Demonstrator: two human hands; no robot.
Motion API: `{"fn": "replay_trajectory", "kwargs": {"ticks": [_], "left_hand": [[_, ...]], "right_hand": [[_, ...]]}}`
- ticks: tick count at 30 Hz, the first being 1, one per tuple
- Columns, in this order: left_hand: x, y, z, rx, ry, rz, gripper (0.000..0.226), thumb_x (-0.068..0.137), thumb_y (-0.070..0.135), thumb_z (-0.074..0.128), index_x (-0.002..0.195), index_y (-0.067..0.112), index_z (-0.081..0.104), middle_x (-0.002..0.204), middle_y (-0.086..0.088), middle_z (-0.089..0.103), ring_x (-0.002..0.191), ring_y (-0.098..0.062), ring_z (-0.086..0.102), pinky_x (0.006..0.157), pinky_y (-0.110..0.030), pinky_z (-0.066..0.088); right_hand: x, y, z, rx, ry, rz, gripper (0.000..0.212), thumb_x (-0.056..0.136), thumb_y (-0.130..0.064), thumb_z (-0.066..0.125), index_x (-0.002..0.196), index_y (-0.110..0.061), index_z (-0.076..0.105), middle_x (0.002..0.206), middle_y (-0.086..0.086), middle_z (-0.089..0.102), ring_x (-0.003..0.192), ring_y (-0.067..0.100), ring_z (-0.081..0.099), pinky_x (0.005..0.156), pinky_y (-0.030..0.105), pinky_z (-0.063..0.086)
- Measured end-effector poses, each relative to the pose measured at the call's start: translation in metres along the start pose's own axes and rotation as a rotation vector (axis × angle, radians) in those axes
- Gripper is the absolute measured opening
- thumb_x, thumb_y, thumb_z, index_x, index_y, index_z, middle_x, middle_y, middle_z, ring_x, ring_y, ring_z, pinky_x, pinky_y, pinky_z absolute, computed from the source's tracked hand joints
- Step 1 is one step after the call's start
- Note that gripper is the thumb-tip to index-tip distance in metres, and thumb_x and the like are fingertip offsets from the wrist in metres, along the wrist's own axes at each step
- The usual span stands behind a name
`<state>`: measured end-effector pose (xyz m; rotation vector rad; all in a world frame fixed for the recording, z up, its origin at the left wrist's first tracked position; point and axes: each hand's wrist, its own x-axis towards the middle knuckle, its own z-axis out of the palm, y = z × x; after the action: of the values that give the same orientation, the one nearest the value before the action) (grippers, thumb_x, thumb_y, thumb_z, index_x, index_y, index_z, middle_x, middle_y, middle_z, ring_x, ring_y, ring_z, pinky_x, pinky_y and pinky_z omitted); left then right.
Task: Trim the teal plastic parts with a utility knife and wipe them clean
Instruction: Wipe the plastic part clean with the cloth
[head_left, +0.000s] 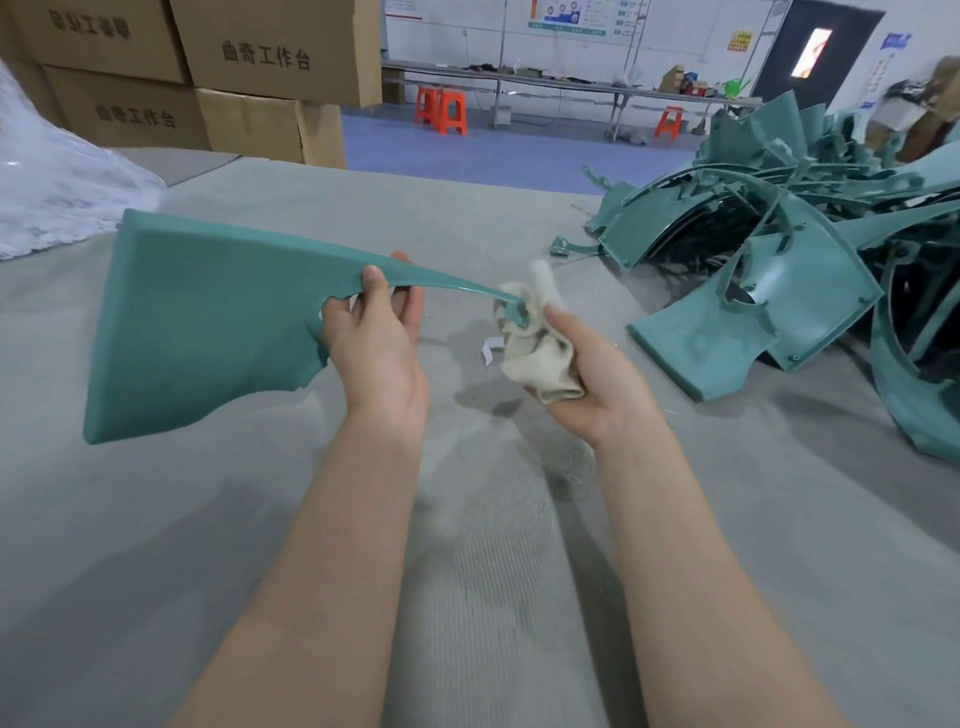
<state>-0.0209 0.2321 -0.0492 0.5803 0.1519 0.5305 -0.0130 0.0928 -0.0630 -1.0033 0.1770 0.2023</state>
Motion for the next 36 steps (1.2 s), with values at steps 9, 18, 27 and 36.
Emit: {"fn": "replay_trajectory", "kwargs": {"ticks": [9,18,27,36], "left_hand": [[-0.004,-0.004,0.002,0.014,-0.018,-0.067,0.006,0.102,0.009,0.044,0.098,0.011,0.049,0.11,-0.008,0.064,0.096,-0.013,0.068,0.089,-0.026,0.055],[-0.008,-0.007,0.005,0.04,-0.047,-0.036,0.013,0.102,0.008,0.044,0.091,0.014,0.048,0.101,-0.002,0.064,0.101,-0.014,0.066,0.09,-0.025,0.054],[-0.005,-0.003,0.005,0.083,-0.05,0.11,0.011,0.102,0.006,0.042,0.094,0.012,0.048,0.12,-0.015,0.062,0.099,-0.013,0.066,0.081,-0.021,0.055],[-0.003,-0.001,0.002,0.029,-0.011,0.117,0.01,0.101,0.006,0.043,0.093,0.01,0.047,0.111,-0.008,0.062,0.103,-0.018,0.066,0.085,-0.024,0.055]], "right_hand": [[0.0,0.012,0.01,-0.075,0.015,-0.204,0.014,0.1,-0.018,0.051,0.103,-0.01,0.063,0.077,0.001,0.065,0.064,0.011,0.057,0.061,0.025,0.048],[0.006,0.015,0.013,0.161,0.093,-0.034,0.014,0.098,-0.022,0.055,0.089,-0.02,0.066,0.082,-0.003,0.067,0.065,0.007,0.062,0.084,0.025,0.051],[0.006,0.014,0.004,0.046,0.166,-0.063,0.031,0.097,-0.035,0.056,0.092,-0.005,0.066,0.091,0.009,0.074,0.071,0.017,0.064,0.072,0.029,0.055],[0.006,0.008,0.004,-0.072,0.001,0.115,0.03,0.099,-0.04,0.049,0.101,-0.015,0.065,0.089,0.004,0.068,0.074,0.015,0.063,0.067,0.029,0.051]]}}
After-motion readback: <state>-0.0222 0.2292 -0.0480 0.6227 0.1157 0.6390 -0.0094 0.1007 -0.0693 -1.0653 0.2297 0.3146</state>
